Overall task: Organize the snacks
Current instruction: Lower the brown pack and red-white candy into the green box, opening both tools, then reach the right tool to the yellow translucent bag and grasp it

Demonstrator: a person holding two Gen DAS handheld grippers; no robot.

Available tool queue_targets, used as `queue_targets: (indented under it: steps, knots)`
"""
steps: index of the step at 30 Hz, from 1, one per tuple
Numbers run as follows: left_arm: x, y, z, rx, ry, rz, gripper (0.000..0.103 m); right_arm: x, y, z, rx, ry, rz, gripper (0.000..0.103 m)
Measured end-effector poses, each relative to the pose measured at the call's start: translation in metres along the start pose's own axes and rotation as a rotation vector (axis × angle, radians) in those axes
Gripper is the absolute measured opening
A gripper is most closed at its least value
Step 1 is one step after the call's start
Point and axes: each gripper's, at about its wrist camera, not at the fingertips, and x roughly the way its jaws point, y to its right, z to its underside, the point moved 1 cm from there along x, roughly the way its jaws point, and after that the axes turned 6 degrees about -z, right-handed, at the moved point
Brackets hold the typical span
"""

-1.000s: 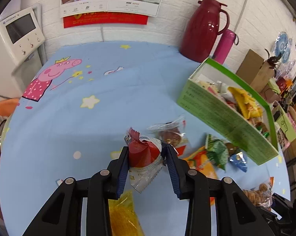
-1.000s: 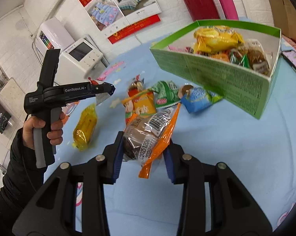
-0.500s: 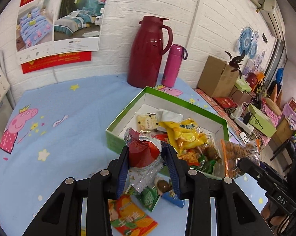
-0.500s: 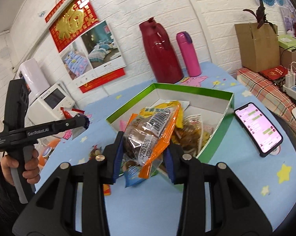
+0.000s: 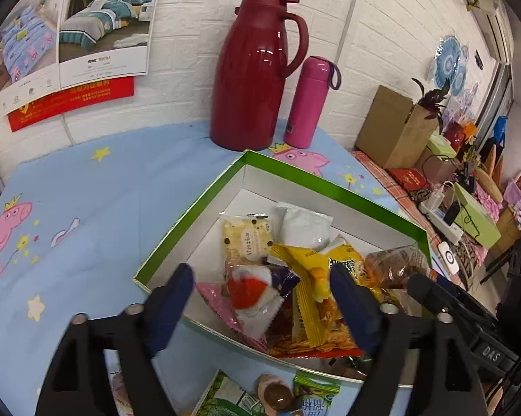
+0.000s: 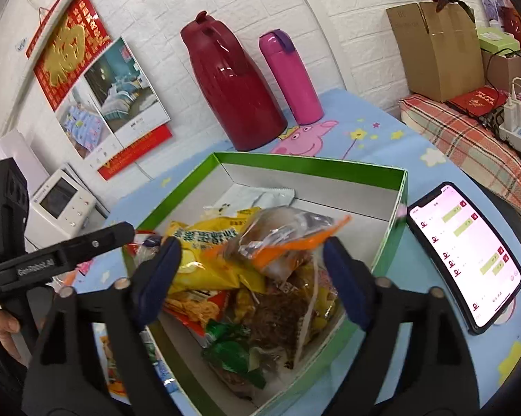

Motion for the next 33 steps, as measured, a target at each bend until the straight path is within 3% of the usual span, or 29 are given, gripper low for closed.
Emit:
queue_targets:
  steps: [7,14,24,33]
  knots:
    - [-0.012,-0.005,0.017,0.033,0.007,-0.038,0.090,-0.029,-0.016,0.001,-0.054,0.071,0.038,0.091]
    - [-0.065,-0.012,0.037,0.040,0.046,-0.043,0.090,-0.067,-0.058,0.024,-0.128,0.118,-0.025,0.091]
    - [-0.132,-0.040,0.099,0.031,0.056,-0.058,0.090,-0.080,-0.100,0.080,-0.200,-0.005,-0.111,0.092]
    - [-0.154,-0.104,0.163,-0.061,-0.008,-0.124,0.090,-0.048,-0.119,0.128,-0.147,-0.199,-0.211,0.092]
